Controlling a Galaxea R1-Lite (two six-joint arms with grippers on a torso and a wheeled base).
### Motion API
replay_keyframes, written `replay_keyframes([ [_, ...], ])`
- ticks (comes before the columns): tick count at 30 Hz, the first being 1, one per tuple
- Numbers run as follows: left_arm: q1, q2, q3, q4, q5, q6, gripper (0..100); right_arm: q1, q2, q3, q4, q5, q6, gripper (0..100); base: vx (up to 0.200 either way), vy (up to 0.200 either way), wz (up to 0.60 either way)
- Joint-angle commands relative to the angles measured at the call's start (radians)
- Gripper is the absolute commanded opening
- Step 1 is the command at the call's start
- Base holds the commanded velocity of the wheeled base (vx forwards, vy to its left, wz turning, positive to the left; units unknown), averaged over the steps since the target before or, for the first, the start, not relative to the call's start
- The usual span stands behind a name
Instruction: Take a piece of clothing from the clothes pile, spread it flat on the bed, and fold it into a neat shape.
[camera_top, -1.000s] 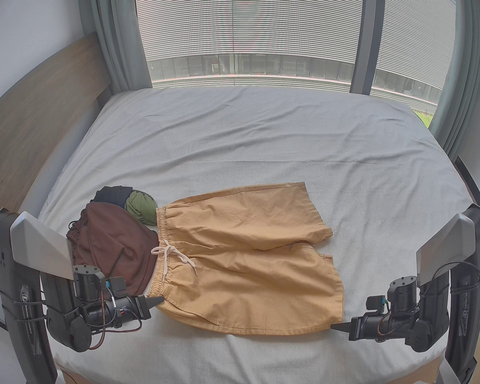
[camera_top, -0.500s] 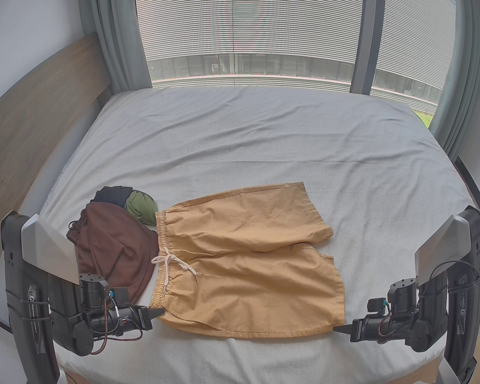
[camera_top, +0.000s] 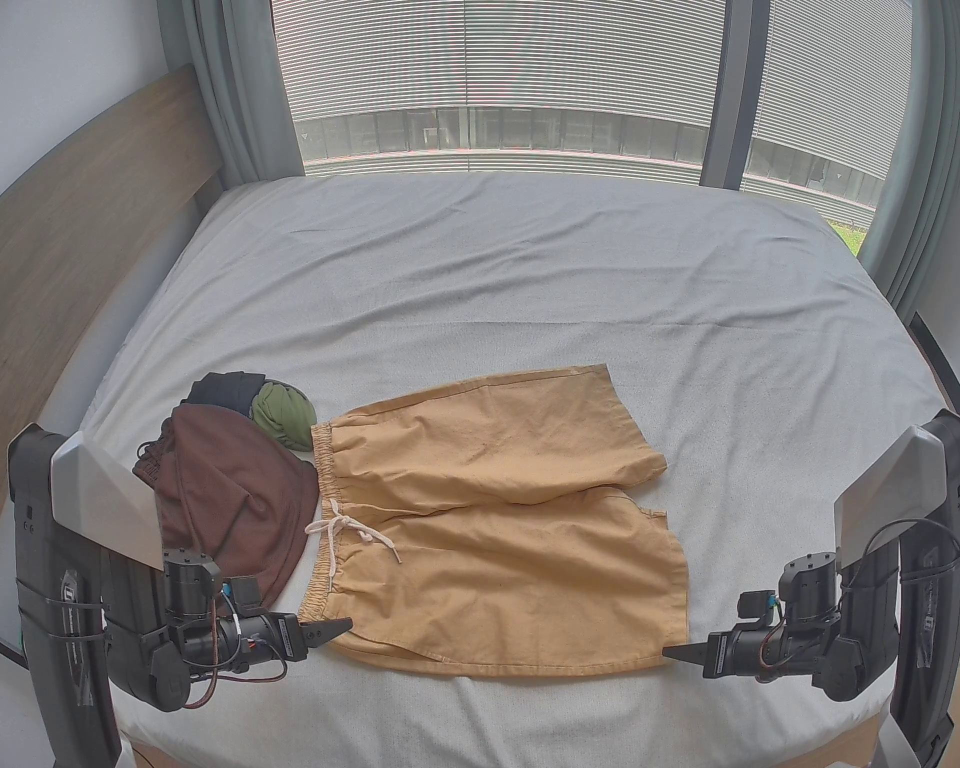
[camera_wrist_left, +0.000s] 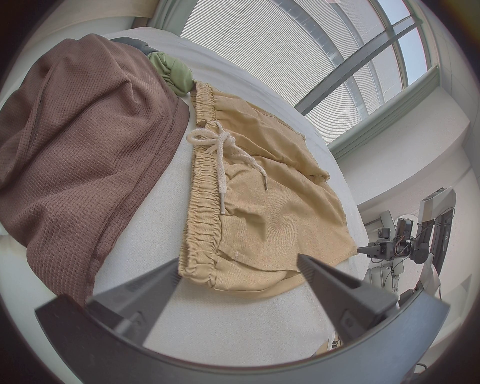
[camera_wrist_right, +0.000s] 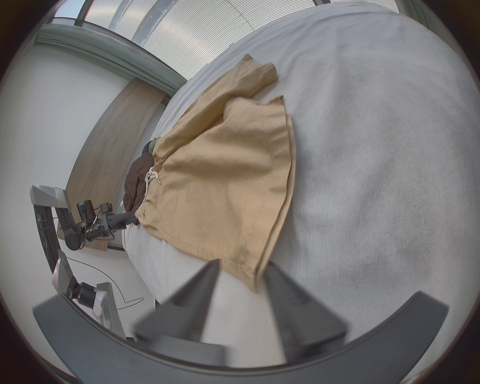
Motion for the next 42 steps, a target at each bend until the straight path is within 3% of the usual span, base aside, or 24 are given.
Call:
replay_keyframes([
  [1, 0.003, -0.006, -0.005, -0.001, 0.001, -0.001, 100, -0.084, -0.102, -0.042, 0.002, 0.005, -0.004, 100, 0.000, 0.000, 0.00],
  [7, 0.005, -0.003, -0.014, -0.001, 0.001, -0.001, 100, -0.150, -0.155, -0.194, 0.005, 0.009, 0.002, 100, 0.000, 0.000, 0.00],
  [19, 0.000, -0.004, -0.014, -0.002, 0.000, -0.001, 100, -0.140, 0.032, -0.475, 0.024, -0.012, 0.103, 100, 0.000, 0.000, 0.00],
  [25, 0.000, -0.001, -0.015, -0.002, 0.000, -0.001, 100, -0.132, 0.049, -0.515, 0.087, -0.046, 0.171, 100, 0.000, 0.000, 0.00],
  [30, 0.000, -0.001, -0.015, -0.001, -0.002, -0.003, 100, -0.075, 0.059, -0.564, 0.094, -0.080, 0.277, 100, 0.000, 0.000, 0.00],
  [42, 0.000, -0.004, -0.015, -0.002, -0.002, -0.001, 100, -0.043, 0.145, -0.645, 0.097, -0.158, 0.297, 100, 0.000, 0.000, 0.00],
])
